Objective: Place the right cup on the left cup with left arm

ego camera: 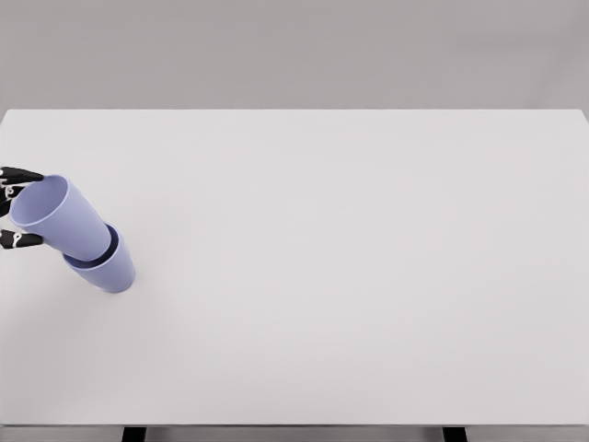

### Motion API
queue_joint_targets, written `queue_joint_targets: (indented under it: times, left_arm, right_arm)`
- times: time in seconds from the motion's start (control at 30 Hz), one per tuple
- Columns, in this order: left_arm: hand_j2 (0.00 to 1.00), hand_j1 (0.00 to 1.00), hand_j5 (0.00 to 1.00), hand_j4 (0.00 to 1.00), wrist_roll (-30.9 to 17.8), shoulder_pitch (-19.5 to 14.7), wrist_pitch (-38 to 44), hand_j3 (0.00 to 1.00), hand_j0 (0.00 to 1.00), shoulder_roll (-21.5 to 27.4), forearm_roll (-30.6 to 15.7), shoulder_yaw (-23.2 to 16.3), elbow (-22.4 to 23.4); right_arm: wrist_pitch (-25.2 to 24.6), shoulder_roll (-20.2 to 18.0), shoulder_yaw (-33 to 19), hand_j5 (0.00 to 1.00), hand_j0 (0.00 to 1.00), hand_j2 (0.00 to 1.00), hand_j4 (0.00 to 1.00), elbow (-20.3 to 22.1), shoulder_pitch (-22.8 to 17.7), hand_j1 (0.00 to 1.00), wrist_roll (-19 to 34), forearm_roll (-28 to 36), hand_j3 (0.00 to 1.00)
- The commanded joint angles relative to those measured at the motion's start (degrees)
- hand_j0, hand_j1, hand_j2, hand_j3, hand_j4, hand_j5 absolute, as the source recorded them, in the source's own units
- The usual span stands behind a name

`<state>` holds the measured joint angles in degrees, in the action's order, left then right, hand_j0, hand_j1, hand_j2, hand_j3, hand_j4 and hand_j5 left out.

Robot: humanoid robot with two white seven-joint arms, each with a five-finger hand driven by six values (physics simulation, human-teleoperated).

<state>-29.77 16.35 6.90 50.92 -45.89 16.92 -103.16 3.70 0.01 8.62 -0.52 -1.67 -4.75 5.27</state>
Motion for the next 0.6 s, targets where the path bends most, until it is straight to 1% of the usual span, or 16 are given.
queue_joint_targets:
  times: [0.0,0.07,0.23,0.43,0.47,0.57]
  left_arm:
    - [0.70,0.70,0.70,0.70,0.0,0.0,0.0,0.70,0.70,0.1,-0.3,0.0,0.0]
    - [0.75,0.75,0.75,0.75,0.0,0.0,0.0,0.75,0.75,0.1,-0.3,0.0,0.0]
    - [0.81,0.81,0.81,0.81,0.0,0.0,0.0,0.81,0.81,0.1,-0.3,0.0,0.0]
    - [0.81,0.81,0.81,0.81,0.0,0.0,0.0,0.81,0.81,0.0,-0.3,0.0,0.0]
    - [0.84,0.84,0.84,0.84,0.0,0.1,0.0,0.84,0.84,0.0,-0.3,0.0,0.0]
    - [0.84,0.84,0.84,0.84,0.0,0.1,0.0,0.84,0.84,0.0,-0.3,0.0,0.0]
  right_arm:
    - [0.0,0.0,0.0,1.00,1.00,1.00,1.00,0.0,0.0,1.00,0.0,0.0,1.00]
    - [0.0,0.0,0.0,1.00,1.00,1.00,1.00,0.0,0.0,1.00,0.0,0.0,1.00]
    - [0.0,0.0,0.0,1.00,1.00,1.00,1.00,0.0,0.0,1.00,0.0,0.0,1.00]
    - [0.0,0.0,0.0,1.00,1.00,1.00,1.00,0.0,0.0,1.00,0.0,0.0,1.00]
    - [0.0,0.0,0.0,1.00,1.00,1.00,1.00,0.0,0.0,1.00,0.0,0.0,1.00]
    - [0.0,0.0,0.0,1.00,1.00,1.00,1.00,0.0,0.0,1.00,0.0,0.0,1.00]
